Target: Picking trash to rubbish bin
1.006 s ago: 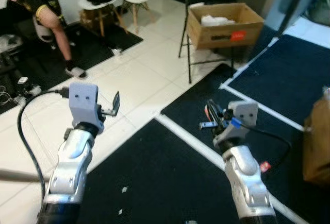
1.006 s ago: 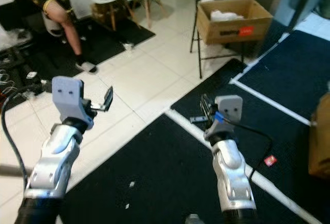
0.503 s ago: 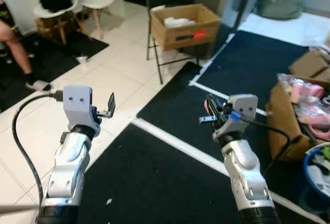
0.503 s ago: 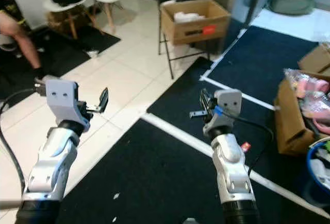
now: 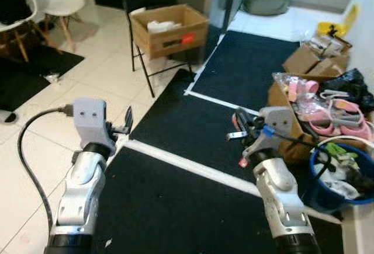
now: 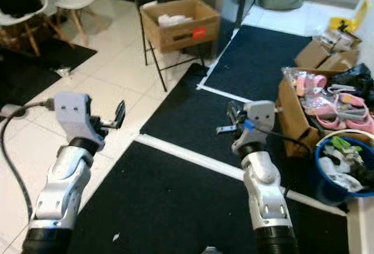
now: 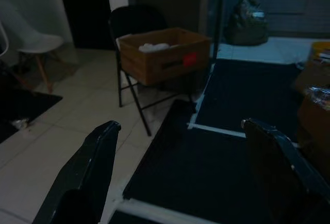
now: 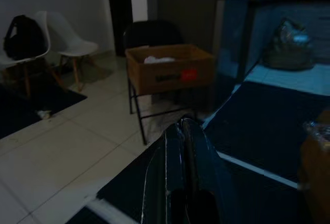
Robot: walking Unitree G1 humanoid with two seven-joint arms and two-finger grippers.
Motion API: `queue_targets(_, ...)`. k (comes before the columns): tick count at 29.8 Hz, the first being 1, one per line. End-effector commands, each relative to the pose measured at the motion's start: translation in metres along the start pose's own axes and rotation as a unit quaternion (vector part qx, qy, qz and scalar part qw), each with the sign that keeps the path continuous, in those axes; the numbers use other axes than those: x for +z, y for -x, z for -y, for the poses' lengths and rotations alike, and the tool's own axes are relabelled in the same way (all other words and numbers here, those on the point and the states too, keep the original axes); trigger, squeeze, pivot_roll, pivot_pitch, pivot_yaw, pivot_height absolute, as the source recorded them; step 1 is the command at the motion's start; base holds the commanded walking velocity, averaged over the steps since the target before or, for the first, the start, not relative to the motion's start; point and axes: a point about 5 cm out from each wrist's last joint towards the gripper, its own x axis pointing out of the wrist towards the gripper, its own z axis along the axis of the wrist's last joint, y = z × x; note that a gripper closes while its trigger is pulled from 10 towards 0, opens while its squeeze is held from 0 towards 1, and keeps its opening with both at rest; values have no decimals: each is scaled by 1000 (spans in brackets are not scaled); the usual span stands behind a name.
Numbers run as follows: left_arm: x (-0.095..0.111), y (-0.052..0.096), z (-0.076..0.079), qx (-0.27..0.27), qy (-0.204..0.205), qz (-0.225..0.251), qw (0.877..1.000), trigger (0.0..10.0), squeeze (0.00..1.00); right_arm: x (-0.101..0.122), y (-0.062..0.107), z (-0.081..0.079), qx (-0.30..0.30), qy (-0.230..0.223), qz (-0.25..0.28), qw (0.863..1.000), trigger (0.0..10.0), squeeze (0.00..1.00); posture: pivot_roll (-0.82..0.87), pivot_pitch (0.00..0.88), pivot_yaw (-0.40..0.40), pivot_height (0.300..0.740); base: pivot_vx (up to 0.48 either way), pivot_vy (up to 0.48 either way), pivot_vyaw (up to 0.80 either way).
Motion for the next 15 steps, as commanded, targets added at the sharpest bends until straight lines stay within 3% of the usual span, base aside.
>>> queue_targets(1,-4,4,0,0,1,-8,1000,10000,0,-6,3,-2,3,-11,-16,1000,10000,0,6,126,24,740,0,0,-425)
queue_targets(11,-7,9,-2,18,14,-16,1000,10000,0,-9,4,-3,10,-13,-24,1000,10000,0,3,138,16,740,0,0,-422)
queue_targets(15,-7,9,-3,21,17,-16,1000,10000,0,-13,5,-5,18,-20,-39,999,10000,0,3,138,16,740,0,0,0)
